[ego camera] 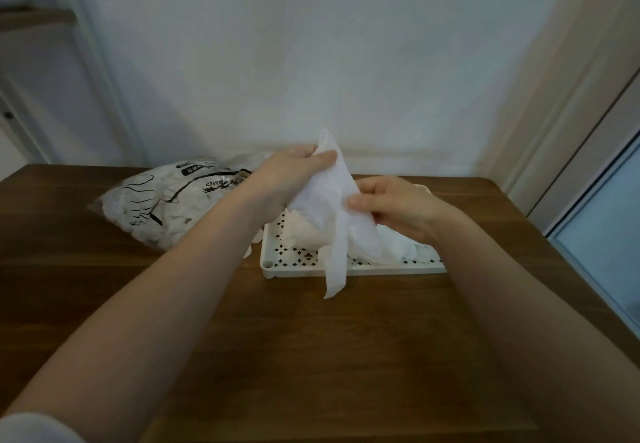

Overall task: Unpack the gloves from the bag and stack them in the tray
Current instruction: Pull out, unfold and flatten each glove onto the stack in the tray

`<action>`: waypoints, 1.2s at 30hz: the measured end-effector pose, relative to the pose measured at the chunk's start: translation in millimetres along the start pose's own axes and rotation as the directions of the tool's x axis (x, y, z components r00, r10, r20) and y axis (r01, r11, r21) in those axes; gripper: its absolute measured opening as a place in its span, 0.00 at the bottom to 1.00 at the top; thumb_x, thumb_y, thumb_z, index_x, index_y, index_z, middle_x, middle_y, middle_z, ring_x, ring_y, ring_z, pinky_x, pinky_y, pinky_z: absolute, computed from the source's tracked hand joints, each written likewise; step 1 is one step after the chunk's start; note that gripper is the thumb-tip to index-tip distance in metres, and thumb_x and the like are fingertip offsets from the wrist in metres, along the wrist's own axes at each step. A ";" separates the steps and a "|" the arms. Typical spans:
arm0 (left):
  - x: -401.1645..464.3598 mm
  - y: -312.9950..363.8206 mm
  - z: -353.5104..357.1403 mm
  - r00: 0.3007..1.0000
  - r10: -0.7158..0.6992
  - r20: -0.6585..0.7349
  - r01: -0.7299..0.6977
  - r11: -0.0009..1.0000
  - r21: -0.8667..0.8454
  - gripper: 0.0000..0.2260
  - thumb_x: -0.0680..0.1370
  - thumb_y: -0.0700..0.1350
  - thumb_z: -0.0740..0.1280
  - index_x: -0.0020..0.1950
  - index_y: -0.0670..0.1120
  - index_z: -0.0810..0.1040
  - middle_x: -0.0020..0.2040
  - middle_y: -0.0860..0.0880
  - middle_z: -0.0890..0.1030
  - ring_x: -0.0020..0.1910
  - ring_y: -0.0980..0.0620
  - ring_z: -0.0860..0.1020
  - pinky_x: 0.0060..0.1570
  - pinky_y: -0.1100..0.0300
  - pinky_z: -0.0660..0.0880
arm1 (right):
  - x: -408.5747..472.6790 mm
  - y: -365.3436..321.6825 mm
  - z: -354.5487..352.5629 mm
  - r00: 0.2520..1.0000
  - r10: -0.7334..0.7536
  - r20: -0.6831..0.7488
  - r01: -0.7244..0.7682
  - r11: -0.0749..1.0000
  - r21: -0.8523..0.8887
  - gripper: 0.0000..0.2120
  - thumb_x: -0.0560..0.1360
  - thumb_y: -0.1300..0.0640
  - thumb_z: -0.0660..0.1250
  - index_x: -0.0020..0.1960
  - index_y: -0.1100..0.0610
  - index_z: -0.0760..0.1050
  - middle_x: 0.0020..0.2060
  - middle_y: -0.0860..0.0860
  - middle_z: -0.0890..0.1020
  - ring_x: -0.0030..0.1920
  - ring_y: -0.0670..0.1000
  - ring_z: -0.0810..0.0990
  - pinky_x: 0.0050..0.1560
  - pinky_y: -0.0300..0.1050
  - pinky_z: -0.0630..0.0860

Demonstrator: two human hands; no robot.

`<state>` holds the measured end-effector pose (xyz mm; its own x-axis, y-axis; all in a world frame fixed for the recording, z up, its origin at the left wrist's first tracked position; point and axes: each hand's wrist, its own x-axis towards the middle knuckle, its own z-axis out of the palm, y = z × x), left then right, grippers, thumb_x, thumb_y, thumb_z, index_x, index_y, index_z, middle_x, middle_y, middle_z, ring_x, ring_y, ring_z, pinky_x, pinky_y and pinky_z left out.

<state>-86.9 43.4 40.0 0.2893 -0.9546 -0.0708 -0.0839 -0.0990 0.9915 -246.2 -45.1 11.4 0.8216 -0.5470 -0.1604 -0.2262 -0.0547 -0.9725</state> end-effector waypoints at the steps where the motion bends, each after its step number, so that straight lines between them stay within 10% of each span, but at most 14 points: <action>1: 0.9 1.3 1.4 1.000 0.023 -0.013 -0.023 1.000 -0.002 0.08 0.79 0.47 0.63 0.47 0.43 0.77 0.39 0.47 0.82 0.37 0.50 0.80 0.40 0.57 0.78 | -1.8 3.5 -1.6 1.000 -0.015 -0.010 0.015 0.999 -0.028 0.06 0.71 0.59 0.69 0.48 0.58 0.80 0.41 0.50 0.84 0.41 0.48 0.81 0.44 0.41 0.77; 14: 32.6 -5.4 1.2 0.956 0.208 -0.206 -0.188 0.976 0.114 0.14 0.79 0.47 0.63 0.34 0.47 0.71 0.27 0.53 0.69 0.23 0.58 0.66 0.25 0.65 0.64 | -9.5 0.8 -52.5 0.935 -0.003 -0.354 0.040 0.994 0.099 0.08 0.78 0.60 0.63 0.40 0.56 0.71 0.32 0.53 0.76 0.28 0.46 0.78 0.25 0.35 0.73; 24: 74.9 13.1 30.0 0.939 0.310 -0.148 -0.286 0.945 0.160 0.09 0.81 0.47 0.59 0.47 0.42 0.73 0.41 0.44 0.73 0.38 0.51 0.72 0.37 0.61 0.69 | 7.6 -3.8 -74.0 0.765 -0.010 -0.644 0.211 0.949 0.235 0.09 0.83 0.55 0.53 0.57 0.58 0.67 0.57 0.54 0.74 0.54 0.55 0.78 0.39 0.45 0.82; 30: 88.5 7.7 33.3 0.951 0.308 -0.036 -0.306 0.951 0.046 0.09 0.82 0.44 0.56 0.43 0.44 0.69 0.43 0.41 0.71 0.43 0.48 0.74 0.44 0.62 0.79 | 8.0 5.0 -87.7 0.552 -0.470 -0.689 0.181 0.874 -0.451 0.06 0.83 0.53 0.50 0.53 0.54 0.61 0.40 0.50 0.73 0.45 0.57 0.78 0.43 0.47 0.77; 36: 79.3 -43.5 0.9 0.964 0.230 0.136 -0.267 0.815 0.514 0.12 0.81 0.48 0.59 0.43 0.42 0.73 0.37 0.49 0.72 0.37 0.52 0.69 0.40 0.56 0.66 | -9.9 41.2 -71.4 0.850 -0.391 -0.353 -0.061 0.593 -0.803 0.10 0.81 0.54 0.56 0.52 0.58 0.72 0.35 0.50 0.77 0.34 0.48 0.75 0.35 0.38 0.69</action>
<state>-61.2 -28.2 -8.8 0.1299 -0.9809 0.1451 -0.6355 0.0300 0.7715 -301.0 -101.5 -15.0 0.6019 -0.7386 0.3036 -0.6046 -0.6698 -0.4310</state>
